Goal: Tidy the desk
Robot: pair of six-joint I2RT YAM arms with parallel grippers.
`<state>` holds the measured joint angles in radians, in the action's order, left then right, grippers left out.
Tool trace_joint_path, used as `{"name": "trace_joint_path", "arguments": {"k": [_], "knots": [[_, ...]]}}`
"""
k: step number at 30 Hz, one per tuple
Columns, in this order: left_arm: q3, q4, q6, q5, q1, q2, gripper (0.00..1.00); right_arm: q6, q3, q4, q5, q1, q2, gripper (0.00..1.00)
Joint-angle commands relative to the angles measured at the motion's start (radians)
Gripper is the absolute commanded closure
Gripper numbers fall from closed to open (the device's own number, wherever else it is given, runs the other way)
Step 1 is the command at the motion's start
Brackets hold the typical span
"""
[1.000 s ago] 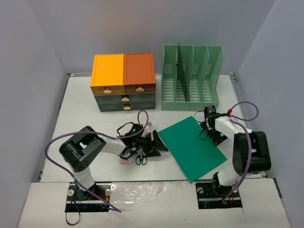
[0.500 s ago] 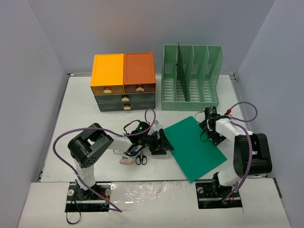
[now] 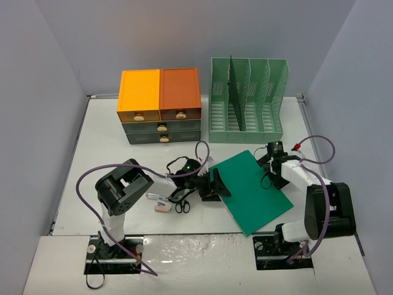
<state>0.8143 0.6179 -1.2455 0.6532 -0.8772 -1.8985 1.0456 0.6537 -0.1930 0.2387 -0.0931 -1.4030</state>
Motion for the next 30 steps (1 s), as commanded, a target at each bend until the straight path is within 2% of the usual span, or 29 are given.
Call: {"name": "trace_joint_path", "arguments": {"k": [1,14,16,18,21,22,30], "knots": [[0.017,0.056,0.013,-0.084,-0.030,-0.040,0.38,0.067,-0.060,-0.049,-0.193,-0.041,-0.010,0.07],[0.035,0.099,0.011,-0.123,-0.034,-0.039,0.38,0.093,-0.012,-0.051,-0.226,-0.104,-0.063,0.07],[0.038,0.097,0.011,-0.127,-0.034,-0.039,0.44,0.093,-0.007,-0.051,-0.219,-0.108,-0.069,0.06],[0.043,0.083,0.012,-0.129,-0.034,-0.034,0.56,0.091,-0.005,-0.052,-0.213,-0.109,-0.070,0.06],[0.048,0.043,0.028,-0.132,-0.035,-0.017,0.90,0.085,-0.009,-0.053,-0.206,-0.109,-0.071,0.06],[0.049,0.029,0.038,-0.132,-0.036,-0.010,0.99,0.085,-0.010,-0.054,-0.203,-0.110,-0.068,0.06],[0.050,-0.091,0.120,-0.144,-0.046,0.064,1.00,0.098,0.006,-0.090,-0.147,-0.114,0.001,0.06]]}}
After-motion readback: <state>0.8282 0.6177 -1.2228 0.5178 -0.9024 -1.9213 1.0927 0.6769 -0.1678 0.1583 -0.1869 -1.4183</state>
